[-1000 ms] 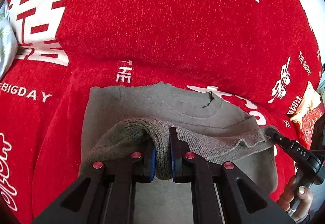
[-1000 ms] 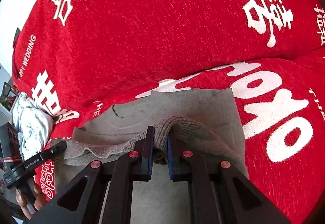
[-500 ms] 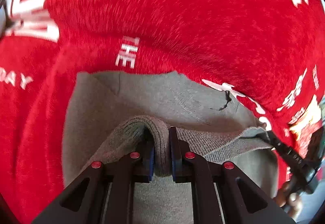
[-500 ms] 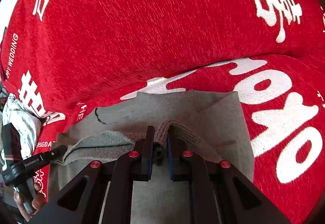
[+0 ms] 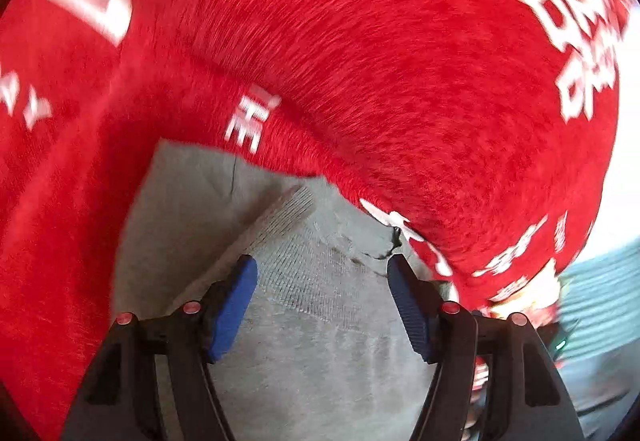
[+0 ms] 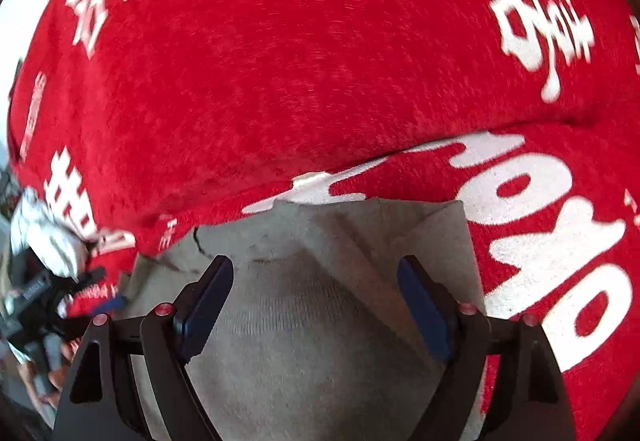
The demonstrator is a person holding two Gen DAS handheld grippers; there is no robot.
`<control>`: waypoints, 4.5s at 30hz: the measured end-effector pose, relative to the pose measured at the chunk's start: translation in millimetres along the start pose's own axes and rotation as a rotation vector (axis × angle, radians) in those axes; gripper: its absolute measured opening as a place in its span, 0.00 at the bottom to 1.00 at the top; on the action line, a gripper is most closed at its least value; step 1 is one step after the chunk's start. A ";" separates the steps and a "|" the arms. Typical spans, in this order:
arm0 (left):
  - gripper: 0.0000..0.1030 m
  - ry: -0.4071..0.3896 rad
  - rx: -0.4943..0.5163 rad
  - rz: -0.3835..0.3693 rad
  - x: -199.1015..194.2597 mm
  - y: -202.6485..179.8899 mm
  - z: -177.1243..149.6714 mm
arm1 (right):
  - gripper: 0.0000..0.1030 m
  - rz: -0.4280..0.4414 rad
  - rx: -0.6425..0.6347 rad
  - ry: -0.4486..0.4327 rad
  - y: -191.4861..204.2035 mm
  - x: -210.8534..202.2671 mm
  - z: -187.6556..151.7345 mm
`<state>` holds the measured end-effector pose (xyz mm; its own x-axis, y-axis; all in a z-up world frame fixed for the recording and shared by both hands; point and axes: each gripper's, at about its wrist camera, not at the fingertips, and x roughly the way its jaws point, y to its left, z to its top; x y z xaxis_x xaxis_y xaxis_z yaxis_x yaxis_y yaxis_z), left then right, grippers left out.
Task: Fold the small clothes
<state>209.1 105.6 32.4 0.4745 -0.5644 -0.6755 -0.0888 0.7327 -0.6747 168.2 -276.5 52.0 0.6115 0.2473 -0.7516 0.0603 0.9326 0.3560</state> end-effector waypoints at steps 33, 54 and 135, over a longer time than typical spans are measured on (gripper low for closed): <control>0.66 -0.078 0.506 0.500 2.0 -34.1 -111.4 | 0.85 -0.268 -0.489 0.087 59.5 -4.3 -88.7; 0.66 -0.089 0.449 0.436 -67.5 -1.8 -195.1 | 0.90 -0.195 -0.346 0.058 -8.2 -67.8 -154.2; 0.08 -0.199 0.261 0.029 -108.5 11.9 -150.0 | 0.16 0.336 -0.194 0.304 203.7 75.0 7.5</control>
<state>25.2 118.5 53.0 0.6395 -0.4756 -0.6040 0.1109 0.8345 -0.5397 232.3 -70.0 72.3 0.3127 0.5812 -0.7513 -0.2668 0.8129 0.5177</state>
